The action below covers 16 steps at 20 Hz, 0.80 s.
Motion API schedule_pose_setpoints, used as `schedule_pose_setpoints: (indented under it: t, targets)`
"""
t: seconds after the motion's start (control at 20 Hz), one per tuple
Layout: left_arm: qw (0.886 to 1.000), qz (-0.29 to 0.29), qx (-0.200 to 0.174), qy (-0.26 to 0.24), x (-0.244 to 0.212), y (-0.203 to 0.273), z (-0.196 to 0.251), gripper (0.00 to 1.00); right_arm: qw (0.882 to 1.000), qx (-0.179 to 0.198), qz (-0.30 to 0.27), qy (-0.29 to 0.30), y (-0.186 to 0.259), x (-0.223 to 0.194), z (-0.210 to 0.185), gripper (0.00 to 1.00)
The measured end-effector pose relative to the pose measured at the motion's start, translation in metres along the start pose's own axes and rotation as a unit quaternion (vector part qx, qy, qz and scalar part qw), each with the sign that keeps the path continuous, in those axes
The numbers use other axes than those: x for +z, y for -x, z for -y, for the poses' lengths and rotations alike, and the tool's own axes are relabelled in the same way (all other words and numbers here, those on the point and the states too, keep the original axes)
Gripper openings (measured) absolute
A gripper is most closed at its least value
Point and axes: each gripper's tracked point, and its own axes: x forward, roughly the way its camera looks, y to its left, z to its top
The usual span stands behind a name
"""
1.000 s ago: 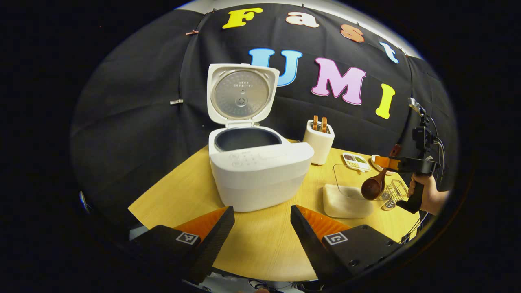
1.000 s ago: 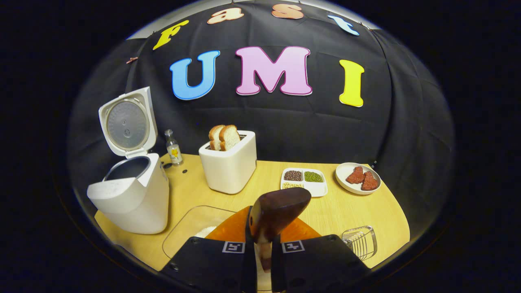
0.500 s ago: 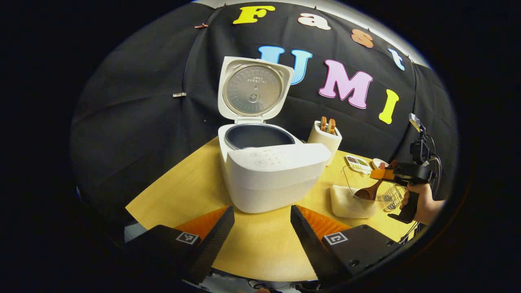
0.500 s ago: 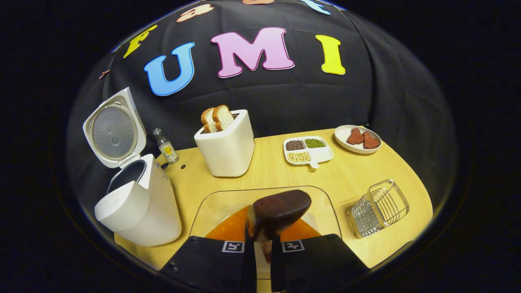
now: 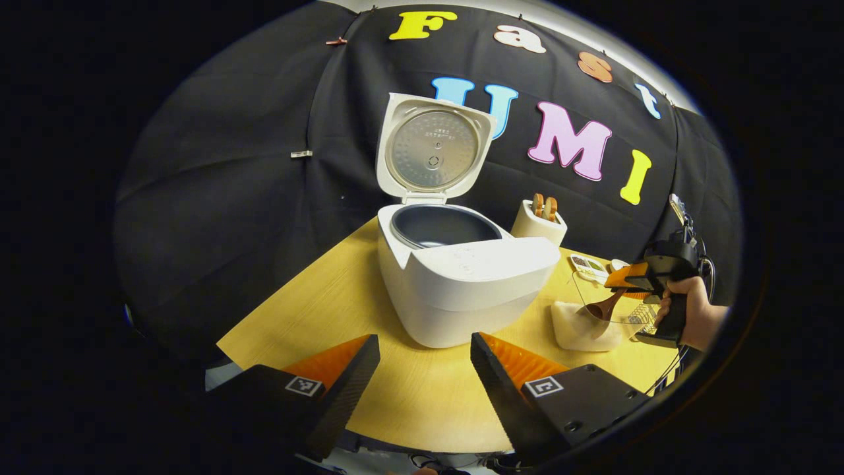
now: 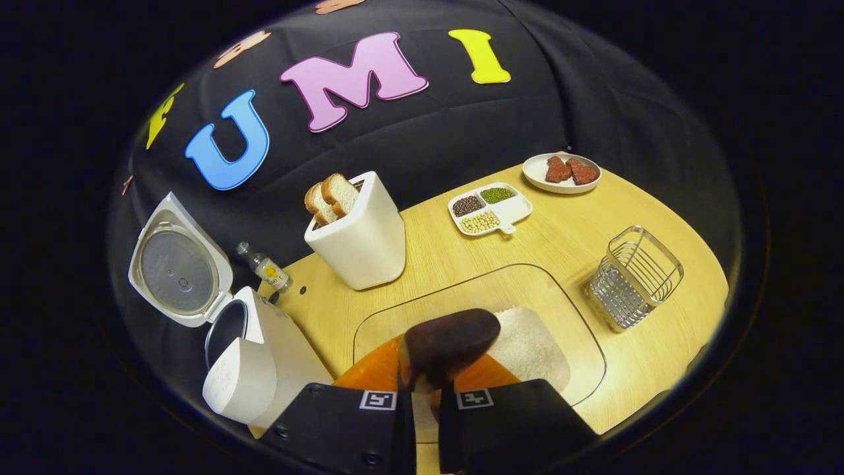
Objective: Close the left gripper, press the button to open the rice cooker; take a wooden spoon from the chopstick holder with the right hand, scoop a spoonful of rice and pour it into the rice cooker, then put the wooden spoon back into the chopstick holder.
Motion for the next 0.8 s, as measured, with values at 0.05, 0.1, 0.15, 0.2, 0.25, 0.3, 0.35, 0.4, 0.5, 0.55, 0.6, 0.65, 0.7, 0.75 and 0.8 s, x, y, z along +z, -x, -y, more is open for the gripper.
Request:
schedule_pose_setpoints:
  t: [0.05, 0.1, 0.15, 0.2, 0.25, 0.3, 0.35, 0.4, 0.5, 0.55, 0.6, 0.65, 0.7, 0.75, 0.8]
  targets:
    - [1.0, -0.001, 0.001, 0.001, 0.0, 0.001, -0.003, 0.96, 1.0, -0.001, -0.004, -0.017, -0.001, 0.001, 0.002, 0.14]
    - [1.0, -0.001, 0.001, 0.003, 0.0, 0.001, -0.004, 0.96, 0.999, -0.002, -0.008, -0.036, -0.001, 0.001, 0.003, 0.18]
    - [1.0, 0.0, 0.0, 0.004, 0.002, 0.001, -0.005, 0.96, 0.998, -0.001, -0.012, -0.057, 0.001, 0.001, 0.004, 0.18]
    - [1.0, 0.001, -0.001, 0.006, 0.002, 0.001, -0.006, 0.96, 0.997, 0.0, -0.017, -0.077, 0.001, 0.0, 0.007, 0.18]
    - [1.0, 0.002, -0.002, 0.007, 0.003, 0.001, -0.006, 0.96, 0.995, 0.002, -0.02, -0.097, 0.001, 0.001, 0.009, 0.18]
    - [1.0, 0.002, -0.003, 0.008, 0.004, 0.0, -0.005, 0.96, 0.992, 0.003, -0.027, -0.119, 0.001, 0.001, 0.012, 0.18]
    - [1.0, 0.002, -0.005, 0.01, 0.004, -0.001, -0.004, 0.96, 0.989, 0.004, -0.033, -0.144, 0.003, -0.001, 0.016, 0.18]
    - [1.0, 0.001, -0.007, 0.014, 0.003, -0.003, -0.003, 0.96, 0.984, 0.003, -0.04, -0.173, 0.004, -0.001, 0.02, 0.18]
    - [1.0, 0.002, -0.009, 0.026, 0.004, -0.002, 0.001, 0.96, 0.973, 0.009, -0.049, -0.226, 0.005, 0.001, 0.026, 0.18]
    - [1.0, 0.004, -0.008, 0.029, 0.005, -0.002, 0.003, 0.96, 0.968, 0.011, -0.052, -0.247, 0.008, 0.004, 0.029, 0.18]
    - [0.999, 0.006, -0.008, 0.03, 0.006, -0.001, 0.005, 0.96, 0.963, 0.013, -0.053, -0.264, 0.009, 0.006, 0.032, 0.18]
    - [0.999, 0.009, -0.007, 0.03, 0.007, 0.0, 0.007, 0.96, 0.96, 0.013, -0.053, -0.273, 0.01, 0.009, 0.036, 0.18]
    - [1.0, 0.01, -0.005, 0.029, 0.007, 0.002, 0.008, 0.96, 0.959, 0.013, -0.054, -0.278, 0.009, 0.012, 0.04, 0.18]
    - [1.0, 0.008, -0.004, 0.027, 0.007, 0.003, 0.009, 0.96, 0.958, 0.01, -0.051, -0.282, 0.012, 0.016, 0.045, 0.18]
    - [1.0, 0.007, -0.003, 0.027, 0.005, 0.005, 0.012, 0.96, 0.956, 0.008, -0.045, -0.29, 0.013, 0.023, 0.049, 0.18]
